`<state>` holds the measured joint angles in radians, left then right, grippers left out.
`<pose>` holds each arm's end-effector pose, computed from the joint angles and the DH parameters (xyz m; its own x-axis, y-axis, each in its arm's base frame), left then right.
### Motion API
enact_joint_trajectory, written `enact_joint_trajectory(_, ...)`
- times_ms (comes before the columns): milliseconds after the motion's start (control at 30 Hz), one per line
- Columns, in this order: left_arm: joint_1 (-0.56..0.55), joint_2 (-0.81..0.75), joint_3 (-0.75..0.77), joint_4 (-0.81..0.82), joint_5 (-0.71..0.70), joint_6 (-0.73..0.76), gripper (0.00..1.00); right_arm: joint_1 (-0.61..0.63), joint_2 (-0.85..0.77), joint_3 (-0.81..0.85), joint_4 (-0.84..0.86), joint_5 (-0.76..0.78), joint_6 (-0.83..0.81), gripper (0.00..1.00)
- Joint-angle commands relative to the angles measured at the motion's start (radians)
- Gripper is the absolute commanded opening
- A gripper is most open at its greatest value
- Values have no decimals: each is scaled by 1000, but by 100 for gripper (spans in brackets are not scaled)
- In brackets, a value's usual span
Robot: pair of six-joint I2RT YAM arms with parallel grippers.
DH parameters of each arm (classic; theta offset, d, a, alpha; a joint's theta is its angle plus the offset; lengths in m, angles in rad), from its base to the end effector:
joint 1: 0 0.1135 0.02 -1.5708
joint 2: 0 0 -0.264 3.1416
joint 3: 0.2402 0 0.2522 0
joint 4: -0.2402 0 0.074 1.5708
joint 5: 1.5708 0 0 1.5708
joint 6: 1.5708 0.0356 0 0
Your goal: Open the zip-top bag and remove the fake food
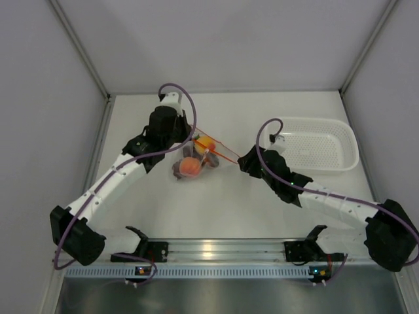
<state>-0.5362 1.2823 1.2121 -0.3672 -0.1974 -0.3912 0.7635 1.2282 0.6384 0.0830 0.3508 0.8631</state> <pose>0.2547 -0.1432 0.3631 -0.4694 -0.1560 -0.8691 0.1831 0.9457 -0.2686 0.1979 0.1725 0.2236 -0.5564 0.4552 -0.6951 -0.0146 0.8311 0.5559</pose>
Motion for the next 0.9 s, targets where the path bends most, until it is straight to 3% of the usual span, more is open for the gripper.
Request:
enact_joint_trajectory(0,25,-40,-3,51,-47,15,0,-13,-93,-40,-152,109,-78,52)
enact_joint_trajectory(367,19,14,0,80,302,-74,0,-4,-176,110,-187,-96,-251,51)
enact_joint_trajectory(567,-11,19,9,91,345,-80,0,10,-179,214,-201,-162,-343,45)
enact_joint_trajectory(867,-31,23,15,93,358,-90,0,49,11,352,-137,-263,-481,43)
